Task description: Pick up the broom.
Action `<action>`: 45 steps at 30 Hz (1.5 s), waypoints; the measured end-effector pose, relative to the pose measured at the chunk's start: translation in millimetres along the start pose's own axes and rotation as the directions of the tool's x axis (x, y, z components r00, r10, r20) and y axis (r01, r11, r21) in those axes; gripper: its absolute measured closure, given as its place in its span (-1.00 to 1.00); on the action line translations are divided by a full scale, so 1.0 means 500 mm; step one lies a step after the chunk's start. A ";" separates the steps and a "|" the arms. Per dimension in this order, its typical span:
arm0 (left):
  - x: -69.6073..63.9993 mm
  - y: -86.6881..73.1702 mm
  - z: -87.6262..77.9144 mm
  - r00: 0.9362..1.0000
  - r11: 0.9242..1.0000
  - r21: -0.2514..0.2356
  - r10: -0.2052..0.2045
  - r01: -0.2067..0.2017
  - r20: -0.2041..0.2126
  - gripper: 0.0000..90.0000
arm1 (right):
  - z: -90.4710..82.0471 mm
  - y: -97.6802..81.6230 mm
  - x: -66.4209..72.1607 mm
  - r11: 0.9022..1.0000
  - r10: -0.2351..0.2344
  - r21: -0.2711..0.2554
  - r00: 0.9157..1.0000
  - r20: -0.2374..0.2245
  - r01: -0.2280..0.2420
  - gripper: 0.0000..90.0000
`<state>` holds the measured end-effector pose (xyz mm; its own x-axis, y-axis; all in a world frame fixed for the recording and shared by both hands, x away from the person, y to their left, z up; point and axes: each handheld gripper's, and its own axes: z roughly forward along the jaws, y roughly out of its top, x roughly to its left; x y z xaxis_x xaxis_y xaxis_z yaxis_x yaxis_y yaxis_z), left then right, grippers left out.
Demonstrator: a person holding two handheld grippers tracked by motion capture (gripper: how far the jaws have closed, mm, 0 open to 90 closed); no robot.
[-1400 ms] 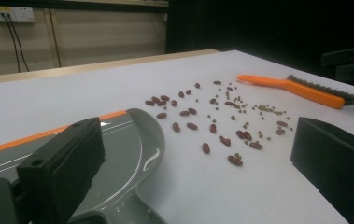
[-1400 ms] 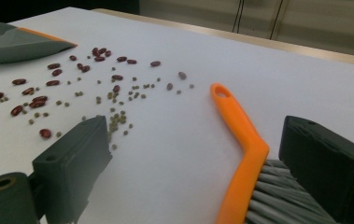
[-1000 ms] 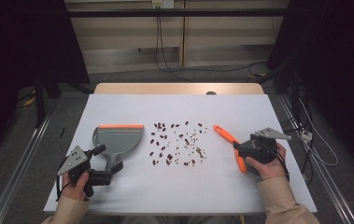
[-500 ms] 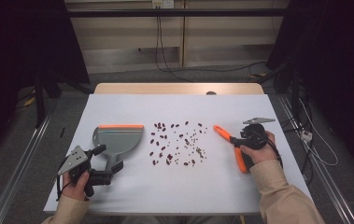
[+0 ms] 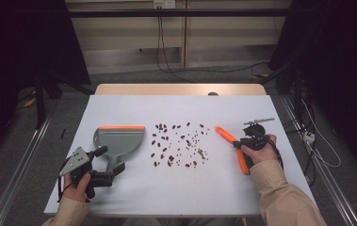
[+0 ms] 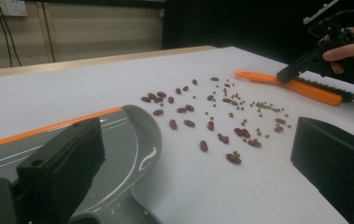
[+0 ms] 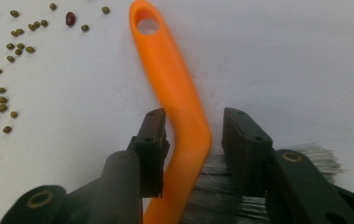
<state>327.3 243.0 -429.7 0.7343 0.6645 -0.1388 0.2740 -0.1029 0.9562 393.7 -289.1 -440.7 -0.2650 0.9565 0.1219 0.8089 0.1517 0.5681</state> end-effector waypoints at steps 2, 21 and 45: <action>0.001 0.000 0.000 1.000 1.000 -0.001 0.001 -0.001 -0.002 -0.94 | 0.002 0.001 0.004 1.000 -0.012 0.008 1.000 0.002 0.012 0.42; -0.002 0.002 0.000 1.000 1.000 -0.002 0.016 -0.016 0.001 -0.94 | 0.019 0.009 0.009 0.999 -0.005 0.052 0.999 0.036 0.003 0.50; 0.001 0.003 -0.004 1.000 1.000 -0.014 0.008 -0.008 -0.013 -0.95 | 0.001 0.006 0.002 0.999 -0.032 -0.025 0.999 0.022 0.033 0.53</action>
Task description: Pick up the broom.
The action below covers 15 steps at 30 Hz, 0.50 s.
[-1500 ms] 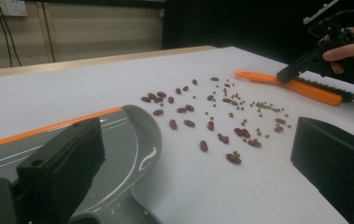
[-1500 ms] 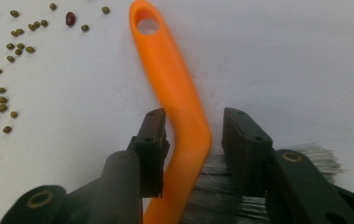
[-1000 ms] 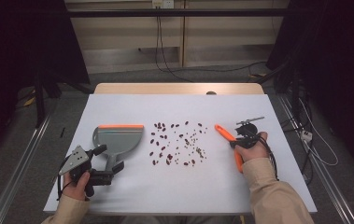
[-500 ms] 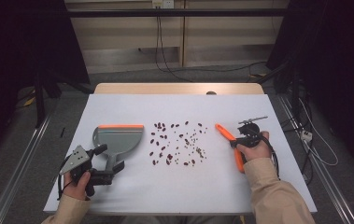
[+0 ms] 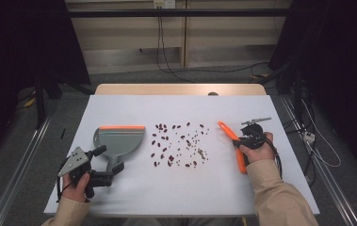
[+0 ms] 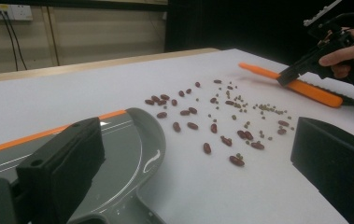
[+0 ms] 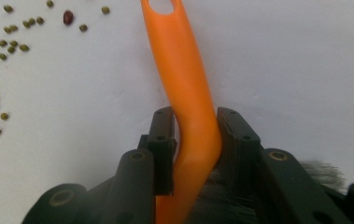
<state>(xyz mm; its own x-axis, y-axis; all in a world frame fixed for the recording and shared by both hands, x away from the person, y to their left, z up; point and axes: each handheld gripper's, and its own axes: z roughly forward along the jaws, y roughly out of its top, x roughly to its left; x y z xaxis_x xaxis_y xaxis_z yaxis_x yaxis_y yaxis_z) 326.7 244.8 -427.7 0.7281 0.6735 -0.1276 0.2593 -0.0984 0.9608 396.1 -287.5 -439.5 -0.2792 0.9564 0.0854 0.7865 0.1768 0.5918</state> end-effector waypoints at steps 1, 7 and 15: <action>0.000 0.000 0.000 1.000 1.000 0.003 0.002 -0.002 -0.001 -0.94 | -0.006 -0.001 -0.002 1.000 0.009 -0.024 1.000 -0.006 -0.010 0.53; -0.003 0.001 0.000 1.000 1.000 0.003 0.009 -0.009 -0.010 -0.94 | -0.048 -0.012 -0.017 0.986 0.026 -0.164 0.999 -0.043 -0.033 0.55; -0.009 0.007 0.002 1.000 1.000 0.002 0.021 -0.021 -0.021 -0.94 | -0.088 -0.042 -0.020 0.933 0.051 -0.351 0.993 -0.103 -0.084 0.56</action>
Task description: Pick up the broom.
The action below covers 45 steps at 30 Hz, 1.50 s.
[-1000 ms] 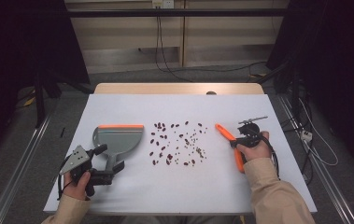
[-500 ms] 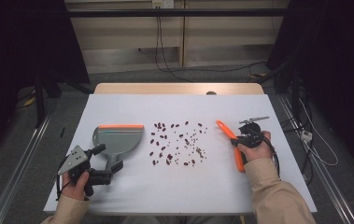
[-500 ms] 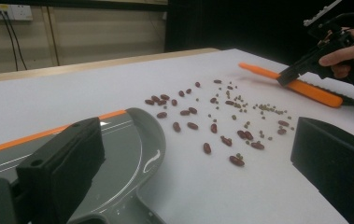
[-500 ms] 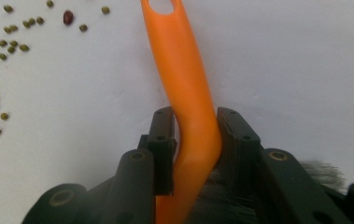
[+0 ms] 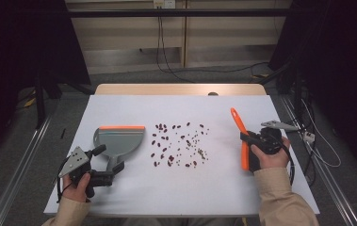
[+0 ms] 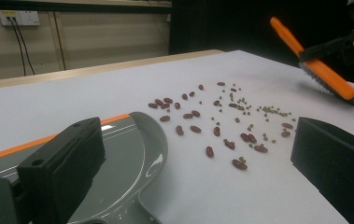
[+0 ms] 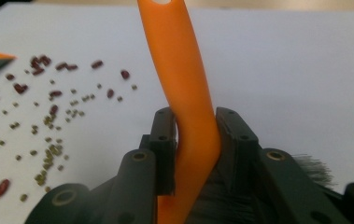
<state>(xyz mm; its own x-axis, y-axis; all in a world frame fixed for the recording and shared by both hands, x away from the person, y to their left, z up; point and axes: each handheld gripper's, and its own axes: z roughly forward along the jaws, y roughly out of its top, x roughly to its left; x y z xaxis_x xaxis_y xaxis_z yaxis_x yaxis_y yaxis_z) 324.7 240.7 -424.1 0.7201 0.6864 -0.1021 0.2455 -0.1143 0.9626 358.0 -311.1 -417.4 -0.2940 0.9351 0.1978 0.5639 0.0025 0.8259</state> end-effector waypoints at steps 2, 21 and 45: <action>-0.001 0.003 0.002 1.000 1.000 -0.001 0.003 -0.003 0.002 -0.94 | -0.009 0.002 0.003 0.998 0.009 -0.055 1.000 -0.020 -0.010 0.56; -0.043 0.055 0.035 0.998 0.999 -0.008 0.052 -0.052 0.043 -0.95 | -0.031 0.020 0.045 0.963 -0.002 -0.270 0.999 -0.043 -0.009 0.58; -0.111 0.111 0.153 0.987 1.000 0.021 0.019 -0.023 0.158 -0.95 | -0.019 0.075 0.127 0.930 -0.028 -0.368 0.995 -0.098 -0.010 0.58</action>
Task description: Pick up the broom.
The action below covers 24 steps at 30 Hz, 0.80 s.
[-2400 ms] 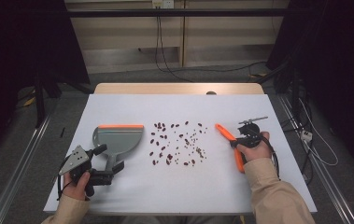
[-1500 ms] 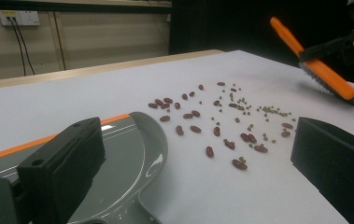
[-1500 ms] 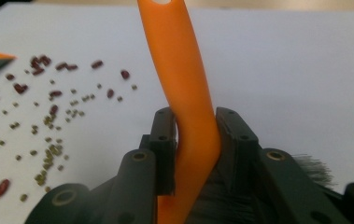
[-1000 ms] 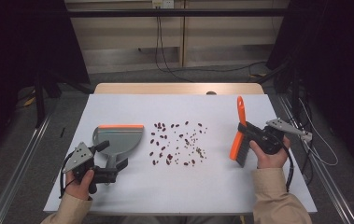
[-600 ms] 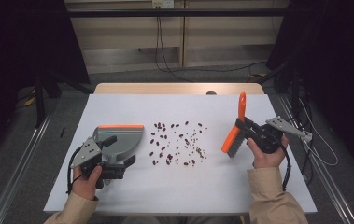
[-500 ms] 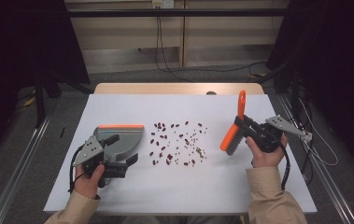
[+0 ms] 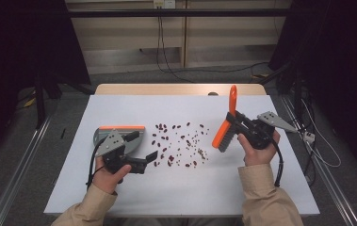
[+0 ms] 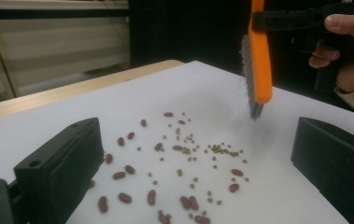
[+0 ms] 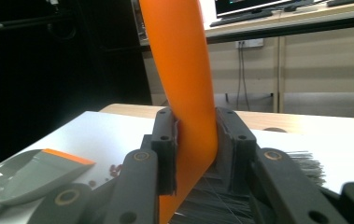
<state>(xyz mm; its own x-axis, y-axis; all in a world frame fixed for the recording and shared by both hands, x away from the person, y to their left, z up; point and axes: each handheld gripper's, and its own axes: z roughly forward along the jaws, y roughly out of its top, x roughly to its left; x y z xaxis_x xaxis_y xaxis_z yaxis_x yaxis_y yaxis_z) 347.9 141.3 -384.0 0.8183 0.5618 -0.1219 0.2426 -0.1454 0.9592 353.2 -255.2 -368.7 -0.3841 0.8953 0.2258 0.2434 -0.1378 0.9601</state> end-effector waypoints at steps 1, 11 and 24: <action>-0.003 0.002 0.008 1.000 1.000 0.004 -0.002 0.002 0.001 -0.94 | 0.003 0.001 0.003 1.000 0.001 0.001 1.000 -0.009 -0.001 0.58; -0.033 0.013 0.079 0.998 0.999 0.031 -0.012 0.010 0.066 -0.92 | 0.019 0.006 0.035 1.000 0.001 0.003 0.999 -0.047 -0.001 0.58; -0.055 0.012 0.164 0.996 0.997 0.078 -0.018 0.010 0.093 -0.56 | 0.051 0.003 0.091 1.000 -0.016 0.008 0.994 -0.112 0.017 0.58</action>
<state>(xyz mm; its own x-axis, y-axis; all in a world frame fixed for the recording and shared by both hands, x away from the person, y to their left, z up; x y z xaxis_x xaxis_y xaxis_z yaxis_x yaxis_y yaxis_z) 369.7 58.5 -395.7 0.8587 0.4862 -0.1619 0.2910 -0.2026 0.9350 359.0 -203.8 -361.0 -0.4853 0.8443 0.2271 0.2437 -0.1189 0.9625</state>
